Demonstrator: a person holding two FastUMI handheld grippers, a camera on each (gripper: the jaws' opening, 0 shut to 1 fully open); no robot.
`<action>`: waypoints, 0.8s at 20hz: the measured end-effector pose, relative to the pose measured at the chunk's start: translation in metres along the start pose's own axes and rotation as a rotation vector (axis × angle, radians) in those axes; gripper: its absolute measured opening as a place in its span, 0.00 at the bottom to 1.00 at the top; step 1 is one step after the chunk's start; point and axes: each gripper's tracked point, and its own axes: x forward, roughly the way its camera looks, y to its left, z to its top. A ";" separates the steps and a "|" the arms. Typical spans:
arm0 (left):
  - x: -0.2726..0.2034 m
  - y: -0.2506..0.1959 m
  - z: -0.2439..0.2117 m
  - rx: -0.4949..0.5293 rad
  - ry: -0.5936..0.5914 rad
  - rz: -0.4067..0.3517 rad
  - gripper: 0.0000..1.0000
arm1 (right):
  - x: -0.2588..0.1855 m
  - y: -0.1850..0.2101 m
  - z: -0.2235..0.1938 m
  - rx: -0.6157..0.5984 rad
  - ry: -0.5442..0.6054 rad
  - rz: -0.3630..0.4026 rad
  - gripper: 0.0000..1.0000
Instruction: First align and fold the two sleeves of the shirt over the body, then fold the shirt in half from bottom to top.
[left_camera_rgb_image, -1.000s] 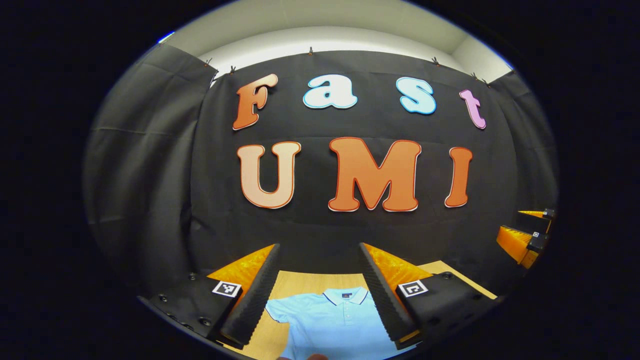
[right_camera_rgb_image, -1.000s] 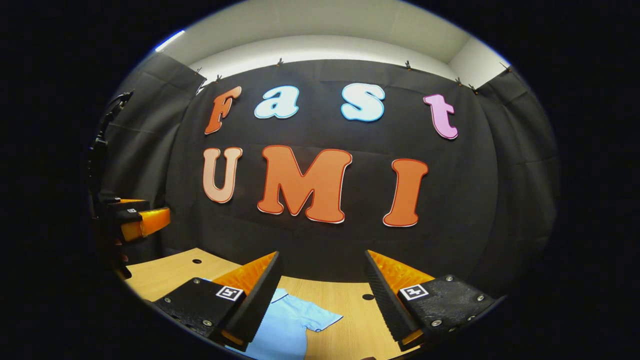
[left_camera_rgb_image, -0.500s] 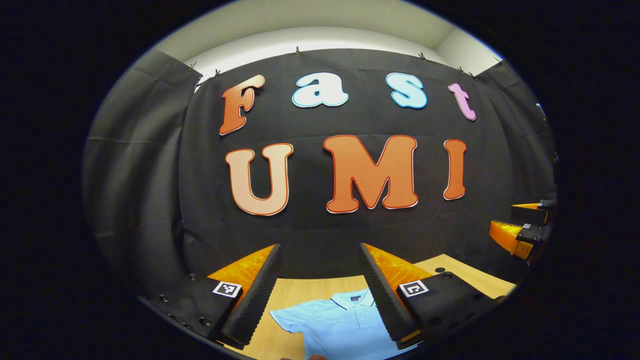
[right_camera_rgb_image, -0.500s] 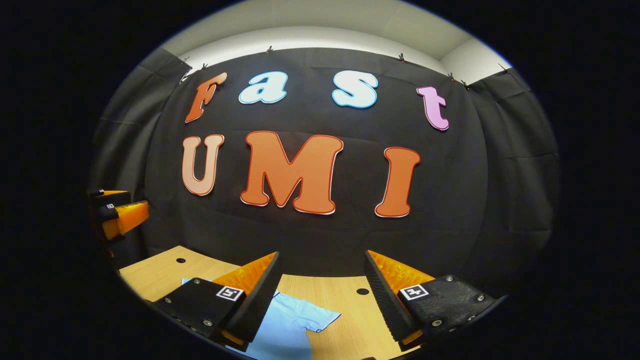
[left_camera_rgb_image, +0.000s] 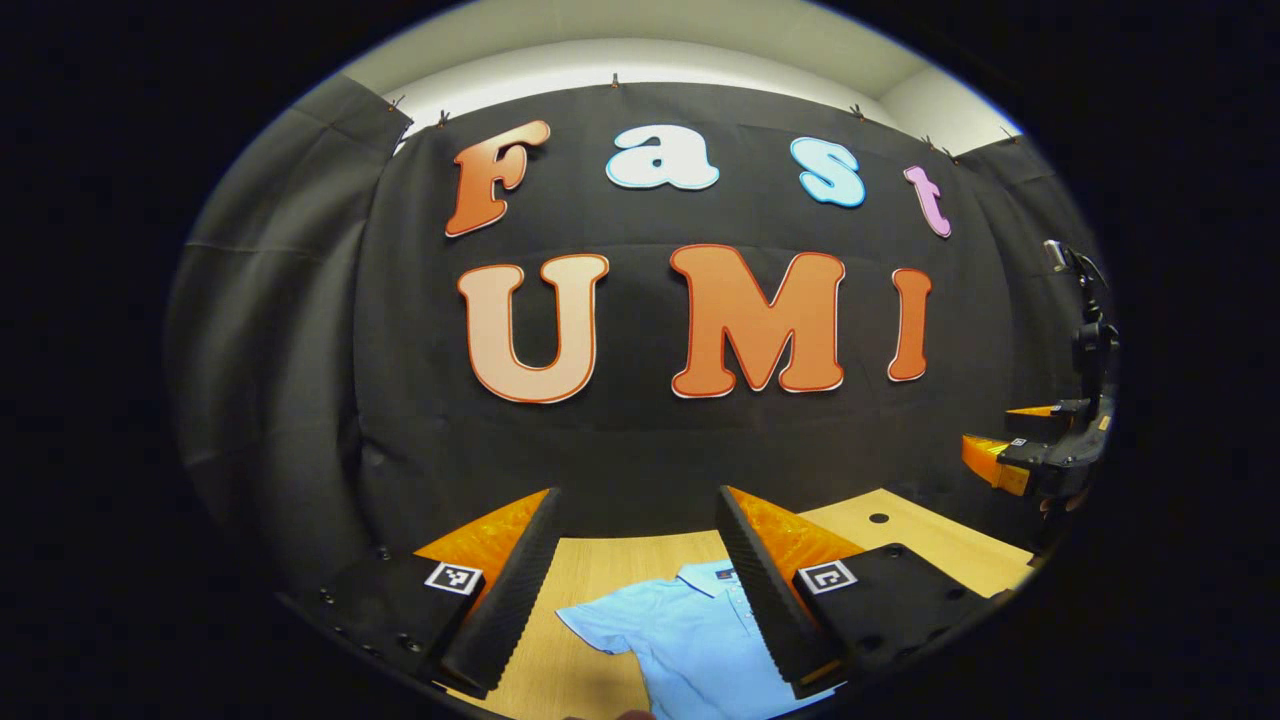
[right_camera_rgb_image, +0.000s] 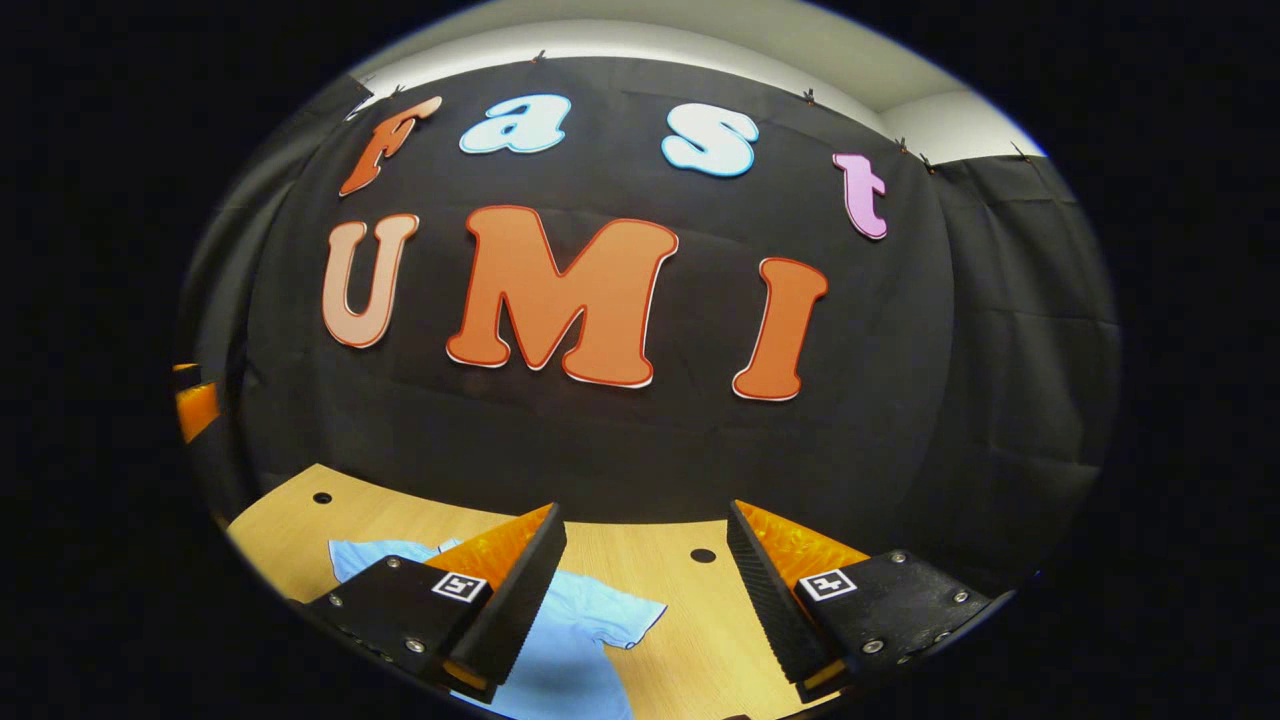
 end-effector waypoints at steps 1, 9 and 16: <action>-0.003 0.004 0.002 -0.002 -0.007 0.012 0.99 | 0.005 -0.001 -0.005 -0.001 0.015 0.000 0.98; -0.013 0.016 -0.011 -0.038 0.017 0.154 0.99 | 0.063 0.003 -0.064 -0.026 0.174 0.050 0.98; -0.014 0.008 -0.026 -0.032 0.080 0.226 0.99 | 0.114 0.006 -0.132 0.041 0.398 0.090 0.96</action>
